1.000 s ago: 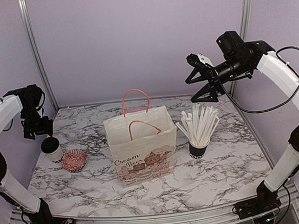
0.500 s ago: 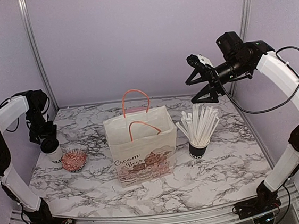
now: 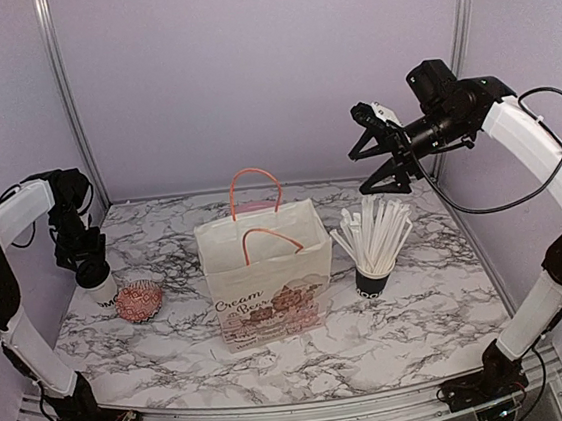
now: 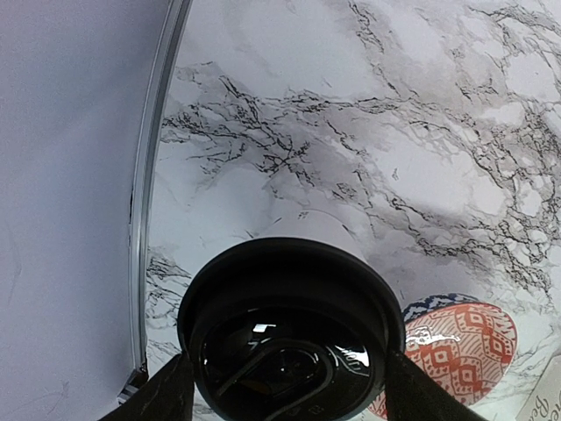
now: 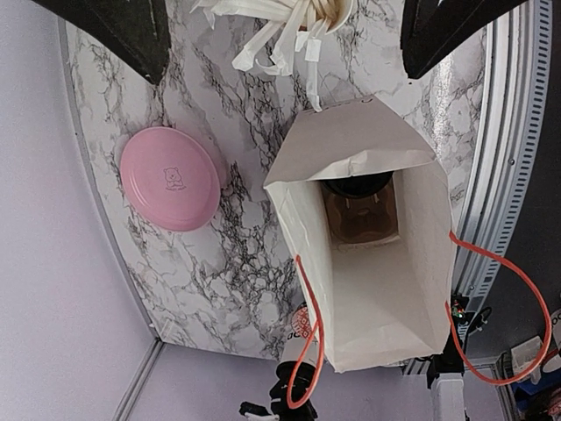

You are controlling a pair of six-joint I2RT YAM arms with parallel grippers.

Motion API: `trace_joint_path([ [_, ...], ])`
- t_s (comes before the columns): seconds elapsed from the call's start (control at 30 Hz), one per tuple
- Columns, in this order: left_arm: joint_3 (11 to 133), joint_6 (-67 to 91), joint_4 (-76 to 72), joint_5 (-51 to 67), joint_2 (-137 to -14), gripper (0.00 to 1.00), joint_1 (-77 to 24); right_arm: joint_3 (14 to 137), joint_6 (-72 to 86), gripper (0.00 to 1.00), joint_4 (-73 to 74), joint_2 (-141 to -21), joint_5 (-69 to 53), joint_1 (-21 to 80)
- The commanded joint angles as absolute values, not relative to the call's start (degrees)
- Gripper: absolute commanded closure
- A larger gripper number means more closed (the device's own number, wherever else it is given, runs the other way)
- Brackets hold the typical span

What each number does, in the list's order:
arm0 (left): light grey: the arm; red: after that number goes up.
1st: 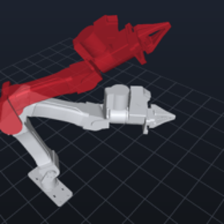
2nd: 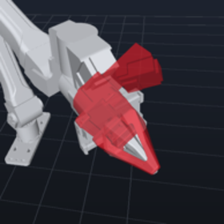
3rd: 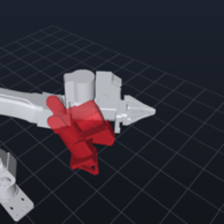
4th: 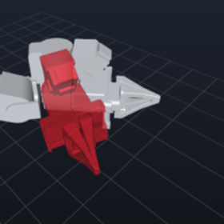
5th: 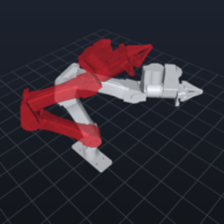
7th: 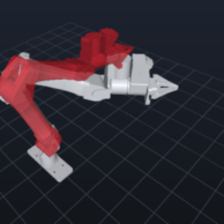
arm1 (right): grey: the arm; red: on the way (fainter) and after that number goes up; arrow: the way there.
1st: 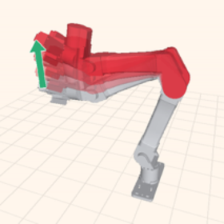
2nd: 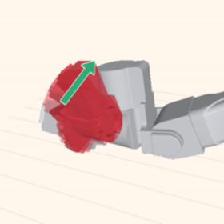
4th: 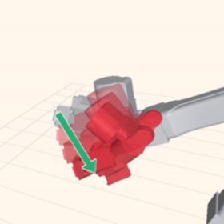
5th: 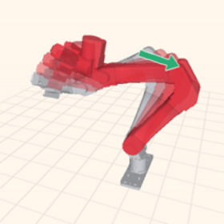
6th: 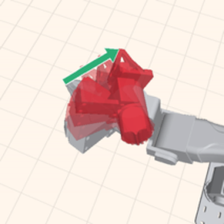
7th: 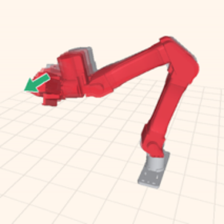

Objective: Pack the takeout coffee

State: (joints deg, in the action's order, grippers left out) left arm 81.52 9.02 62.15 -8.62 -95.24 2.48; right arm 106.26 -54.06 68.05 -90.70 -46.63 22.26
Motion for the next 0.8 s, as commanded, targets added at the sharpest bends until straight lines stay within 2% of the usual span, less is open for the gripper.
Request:
trace_joint_path([
  [0.0,81.32,9.3,63.5,-6.99,-97.62,0.25,2.89,107.66,-54.43,0.12,68.92,-90.51,-46.69,21.88],
  [0.27,81.17,9.01,63.5,-6.03,-98.22,0.24,2.89,107.69,-54.14,0.12,68.77,-89.96,-46.89,21.93],
  [0.53,80.06,8.69,63.37,-4.65,-98.27,0.19,2.9,107.72,-53.97,0.12,68.64,-89.61,-47.11,21.97],
  [0.6,80.07,8.52,63.36,-3.73,-98.18,0.21,2.89,107.79,-53.88,0.12,68.72,-89.5,-47.07,21.97],
  [0.77,80.58,8.52,63.52,-2.16,-98.25,0.34,2.89,107.43,-53.89,0.12,68.56,-89.12,-46.86,21.97],
])
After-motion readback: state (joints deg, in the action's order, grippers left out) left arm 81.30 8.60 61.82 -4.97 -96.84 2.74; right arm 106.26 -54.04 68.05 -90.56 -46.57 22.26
